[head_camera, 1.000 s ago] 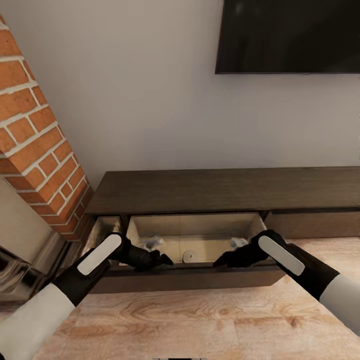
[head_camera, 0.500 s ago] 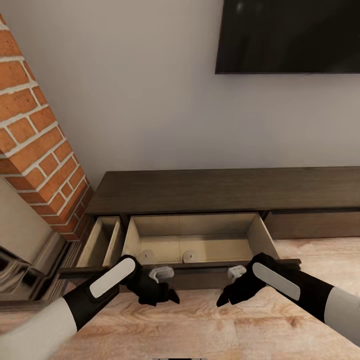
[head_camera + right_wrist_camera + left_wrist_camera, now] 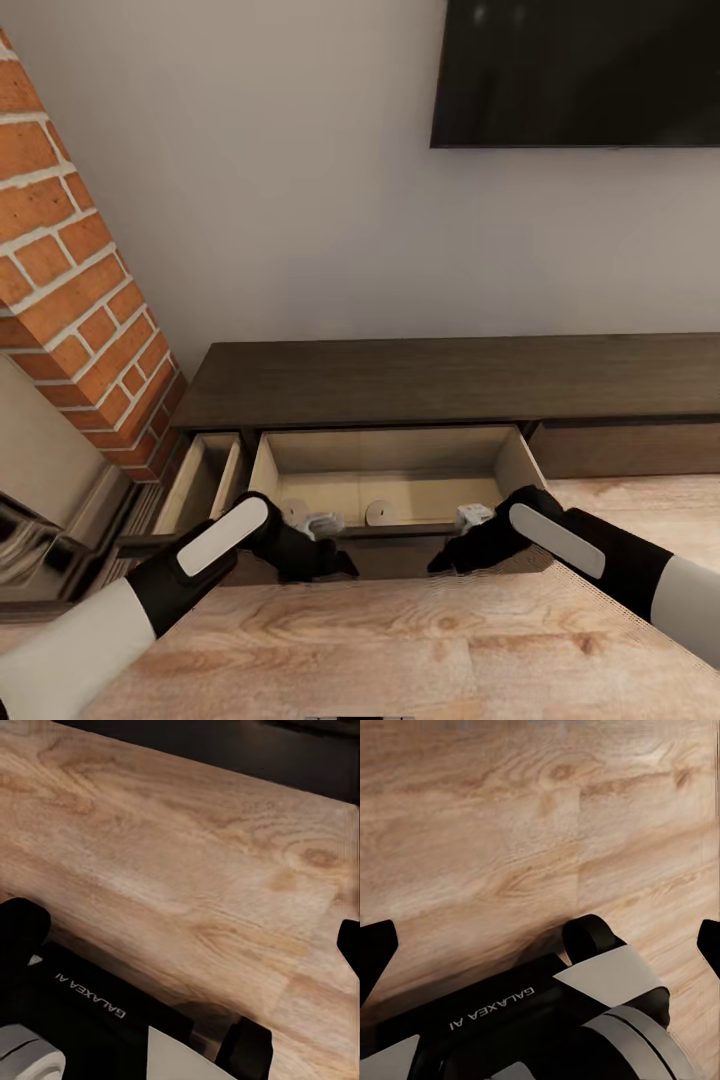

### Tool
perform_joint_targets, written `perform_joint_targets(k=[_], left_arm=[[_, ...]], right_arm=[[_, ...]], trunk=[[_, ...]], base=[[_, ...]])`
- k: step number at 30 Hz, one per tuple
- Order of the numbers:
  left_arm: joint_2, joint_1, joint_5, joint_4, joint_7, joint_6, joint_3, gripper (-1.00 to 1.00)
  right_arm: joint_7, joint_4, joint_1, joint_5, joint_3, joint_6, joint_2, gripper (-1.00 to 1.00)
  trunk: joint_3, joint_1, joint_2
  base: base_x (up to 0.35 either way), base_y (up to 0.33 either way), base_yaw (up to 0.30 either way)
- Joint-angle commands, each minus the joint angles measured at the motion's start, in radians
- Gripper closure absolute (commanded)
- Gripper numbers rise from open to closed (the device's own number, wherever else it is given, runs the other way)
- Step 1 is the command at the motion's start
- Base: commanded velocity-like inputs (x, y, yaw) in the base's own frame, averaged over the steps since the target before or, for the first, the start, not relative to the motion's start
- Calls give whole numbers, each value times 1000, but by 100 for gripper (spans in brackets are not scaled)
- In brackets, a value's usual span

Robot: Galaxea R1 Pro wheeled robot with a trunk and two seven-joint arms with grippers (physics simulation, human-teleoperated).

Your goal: Place each of the two pumpkins and all three candles from the living room inside a cabinet in the living room (use any cabinet), then make sure every cabinet is closed, and position the cauldron so it is next to a table in the living room.

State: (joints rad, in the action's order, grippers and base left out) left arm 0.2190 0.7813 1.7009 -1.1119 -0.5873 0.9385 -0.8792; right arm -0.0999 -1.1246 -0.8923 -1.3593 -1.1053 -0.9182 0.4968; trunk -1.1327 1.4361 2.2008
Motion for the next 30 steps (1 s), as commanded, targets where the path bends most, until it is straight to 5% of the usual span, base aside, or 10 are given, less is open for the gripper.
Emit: perform_joint_targets(k=[1,12,13,30], left_arm=[[0,6,0,-6,-2,0,6,-100],[0,53,0,-60,-2,0,68,-100],[0,53,0,-60,-2,0,224,-100],[-1,53,2,-60,-2,0,224,-100]], right_arm=[[0,-6,-6,-4,0,6,6,-100],[0,-24,-68,-4,1,67,11,-100],[0,-24,-99,-4,0,94,10,-100],[0,-22,-99,-4,-1,94,9,-100]], trunk=[[0,0,0],[0,0,0],[0,0,0],[0,0,0]], base=[[0,0,0],[0,0,0],[0,0,0],[0,0,0]])
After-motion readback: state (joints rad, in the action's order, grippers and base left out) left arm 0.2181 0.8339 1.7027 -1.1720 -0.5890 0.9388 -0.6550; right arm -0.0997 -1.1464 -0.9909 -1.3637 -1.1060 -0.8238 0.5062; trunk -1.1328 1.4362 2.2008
